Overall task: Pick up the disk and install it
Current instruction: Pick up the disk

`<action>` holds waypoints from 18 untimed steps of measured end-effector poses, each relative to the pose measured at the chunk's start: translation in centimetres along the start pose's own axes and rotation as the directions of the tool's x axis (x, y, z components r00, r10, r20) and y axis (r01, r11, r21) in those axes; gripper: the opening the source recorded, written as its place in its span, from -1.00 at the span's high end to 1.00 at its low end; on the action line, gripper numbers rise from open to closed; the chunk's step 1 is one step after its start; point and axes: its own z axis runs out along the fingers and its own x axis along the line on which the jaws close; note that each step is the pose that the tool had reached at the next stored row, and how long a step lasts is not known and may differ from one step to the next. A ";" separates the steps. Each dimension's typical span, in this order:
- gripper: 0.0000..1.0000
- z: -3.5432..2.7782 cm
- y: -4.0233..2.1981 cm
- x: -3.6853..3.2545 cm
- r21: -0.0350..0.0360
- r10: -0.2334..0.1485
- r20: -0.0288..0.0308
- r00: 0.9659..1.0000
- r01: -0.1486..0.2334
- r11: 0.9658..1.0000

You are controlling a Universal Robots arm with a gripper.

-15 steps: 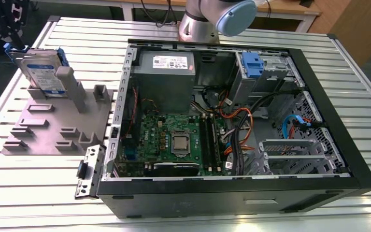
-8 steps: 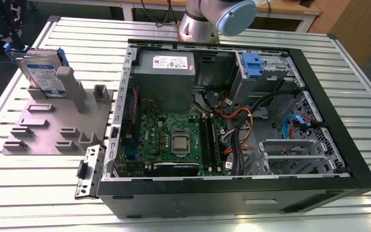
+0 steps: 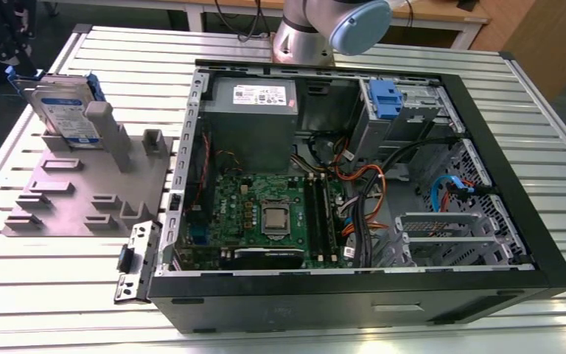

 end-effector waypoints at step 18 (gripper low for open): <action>0.25 0.39 0.62 -0.74 0.000 -0.111 -0.005 0.994 0.111 0.994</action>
